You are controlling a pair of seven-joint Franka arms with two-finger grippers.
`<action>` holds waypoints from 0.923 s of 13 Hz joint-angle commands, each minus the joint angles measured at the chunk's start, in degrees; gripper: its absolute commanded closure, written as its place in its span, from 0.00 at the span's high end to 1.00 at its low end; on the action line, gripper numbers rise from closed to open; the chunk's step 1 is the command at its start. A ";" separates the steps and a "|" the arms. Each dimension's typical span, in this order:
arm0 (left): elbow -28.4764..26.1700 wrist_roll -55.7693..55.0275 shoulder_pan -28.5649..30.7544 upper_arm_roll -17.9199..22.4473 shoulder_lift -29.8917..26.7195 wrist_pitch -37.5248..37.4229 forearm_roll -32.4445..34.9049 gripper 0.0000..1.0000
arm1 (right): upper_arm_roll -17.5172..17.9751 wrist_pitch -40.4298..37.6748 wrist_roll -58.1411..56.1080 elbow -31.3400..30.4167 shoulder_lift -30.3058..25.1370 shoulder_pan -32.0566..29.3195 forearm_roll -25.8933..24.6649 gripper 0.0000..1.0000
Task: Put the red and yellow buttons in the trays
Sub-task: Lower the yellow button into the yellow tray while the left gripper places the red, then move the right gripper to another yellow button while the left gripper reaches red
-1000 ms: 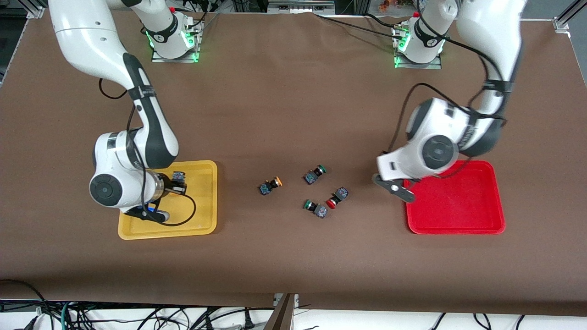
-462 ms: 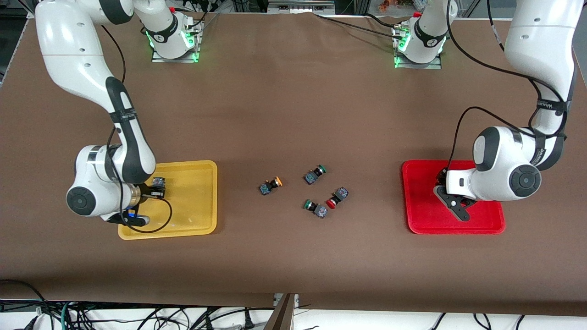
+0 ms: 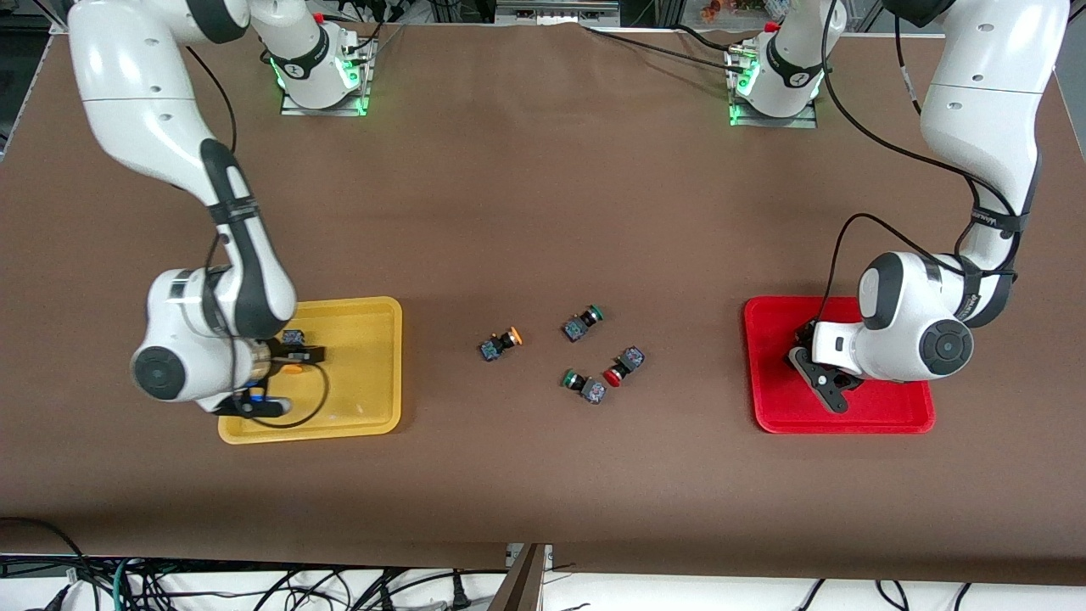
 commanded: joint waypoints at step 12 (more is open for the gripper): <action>5.55 -29.37 -13.64 -13.20 5.01 14.29 -1.90 1.00 | -0.40 23.16 69.05 -0.10 2.07 23.08 0.18 1.00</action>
